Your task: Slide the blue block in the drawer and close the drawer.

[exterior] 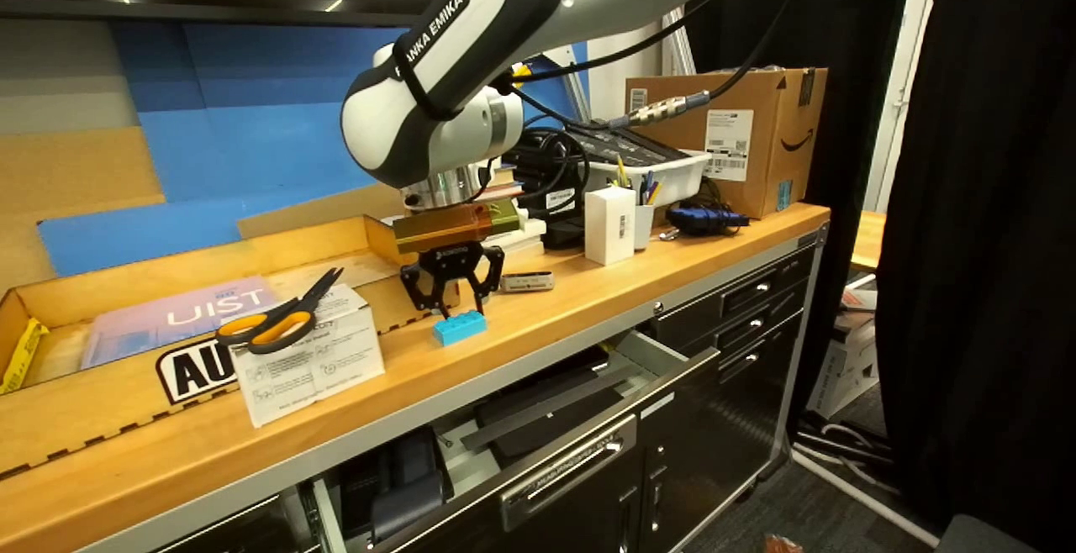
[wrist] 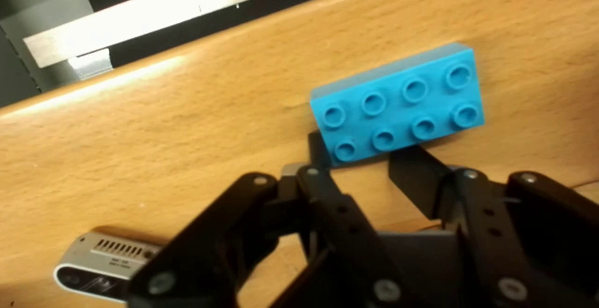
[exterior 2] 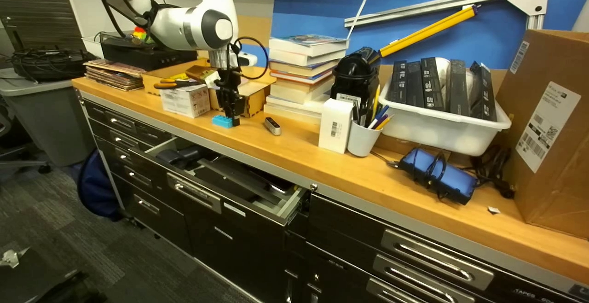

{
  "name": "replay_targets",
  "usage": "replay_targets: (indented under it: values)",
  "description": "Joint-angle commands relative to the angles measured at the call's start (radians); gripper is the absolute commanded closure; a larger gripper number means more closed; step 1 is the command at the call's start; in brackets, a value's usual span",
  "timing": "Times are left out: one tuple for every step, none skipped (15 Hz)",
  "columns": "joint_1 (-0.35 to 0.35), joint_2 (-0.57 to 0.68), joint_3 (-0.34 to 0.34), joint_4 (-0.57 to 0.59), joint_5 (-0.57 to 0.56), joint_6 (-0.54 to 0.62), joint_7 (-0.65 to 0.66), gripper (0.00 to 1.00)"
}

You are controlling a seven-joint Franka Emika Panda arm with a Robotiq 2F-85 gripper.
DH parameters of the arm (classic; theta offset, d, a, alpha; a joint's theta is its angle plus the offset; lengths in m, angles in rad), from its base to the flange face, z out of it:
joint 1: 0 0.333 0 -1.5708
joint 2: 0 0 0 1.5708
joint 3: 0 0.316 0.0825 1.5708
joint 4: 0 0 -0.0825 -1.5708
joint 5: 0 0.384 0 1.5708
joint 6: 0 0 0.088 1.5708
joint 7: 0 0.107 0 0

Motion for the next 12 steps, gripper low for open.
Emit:
replay_targets:
  values:
    - [-0.009,-0.053,0.008,-0.050,0.041,-0.040,-0.037,0.88]
    - [-0.008,-0.069,0.005,-0.071,0.044,-0.042,-0.036,0.92]
    - [-0.009,-0.083,0.004,-0.092,0.046,-0.044,-0.033,0.94]
    - [-0.010,-0.094,0.002,-0.109,0.045,-0.047,-0.029,0.94]
    - [-0.011,-0.102,0.002,-0.127,0.045,-0.045,-0.029,0.68]
    - [-0.010,-0.111,0.001,-0.145,0.040,-0.018,-0.024,0.69]
    - [-0.014,-0.116,0.006,-0.156,0.047,-0.004,-0.033,0.68]
    - [-0.013,-0.120,0.007,-0.164,0.046,0.004,-0.032,0.62]
    - [-0.013,-0.124,0.010,-0.169,0.050,0.009,-0.033,0.55]
    - [-0.010,-0.128,0.009,-0.176,0.049,0.019,-0.021,0.46]
    - [-0.004,-0.134,0.004,-0.185,0.044,0.042,0.006,0.39]
    - [0.000,-0.136,0.003,-0.190,0.044,0.057,0.020,0.30]
